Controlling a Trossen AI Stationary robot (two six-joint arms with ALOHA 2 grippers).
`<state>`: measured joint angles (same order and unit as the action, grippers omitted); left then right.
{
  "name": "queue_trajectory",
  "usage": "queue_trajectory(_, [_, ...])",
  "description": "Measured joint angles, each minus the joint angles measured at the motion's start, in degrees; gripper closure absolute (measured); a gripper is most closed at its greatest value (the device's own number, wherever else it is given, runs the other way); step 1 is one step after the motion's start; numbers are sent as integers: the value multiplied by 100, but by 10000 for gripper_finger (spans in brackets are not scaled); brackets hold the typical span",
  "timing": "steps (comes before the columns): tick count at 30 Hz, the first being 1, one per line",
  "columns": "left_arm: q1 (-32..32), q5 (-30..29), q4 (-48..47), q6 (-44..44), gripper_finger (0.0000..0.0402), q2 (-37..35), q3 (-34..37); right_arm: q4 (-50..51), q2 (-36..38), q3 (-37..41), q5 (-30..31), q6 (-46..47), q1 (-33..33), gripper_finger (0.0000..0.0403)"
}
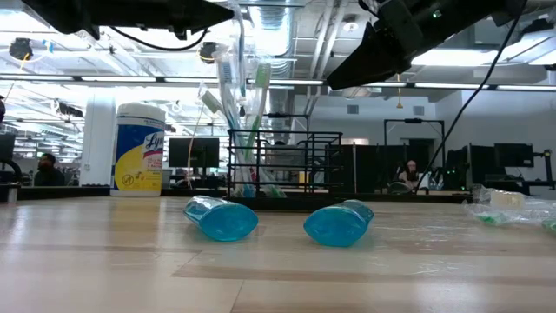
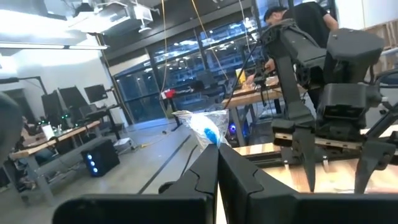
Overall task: Pick & Place toothbrushing station
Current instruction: Put the blue toothbrush into the mesh
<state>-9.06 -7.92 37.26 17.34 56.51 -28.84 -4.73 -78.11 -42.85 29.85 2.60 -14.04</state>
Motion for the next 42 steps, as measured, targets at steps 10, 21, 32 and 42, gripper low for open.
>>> queue_trajectory(10, [46,31,-14,0,401,338,0,143,0,0,-2,55,-2,188])
queue_trajectory(21, [46,76,60,0,401,858,1,153,0,0,-2,91,-7,188])
queue_trajectory(32, [46,76,109,-31,401,1225,62,261,0,0,-4,126,-7,188])
queue_trajectory(42, [370,72,281,-306,401,1255,370,304,0,0,-9,152,-7,188])
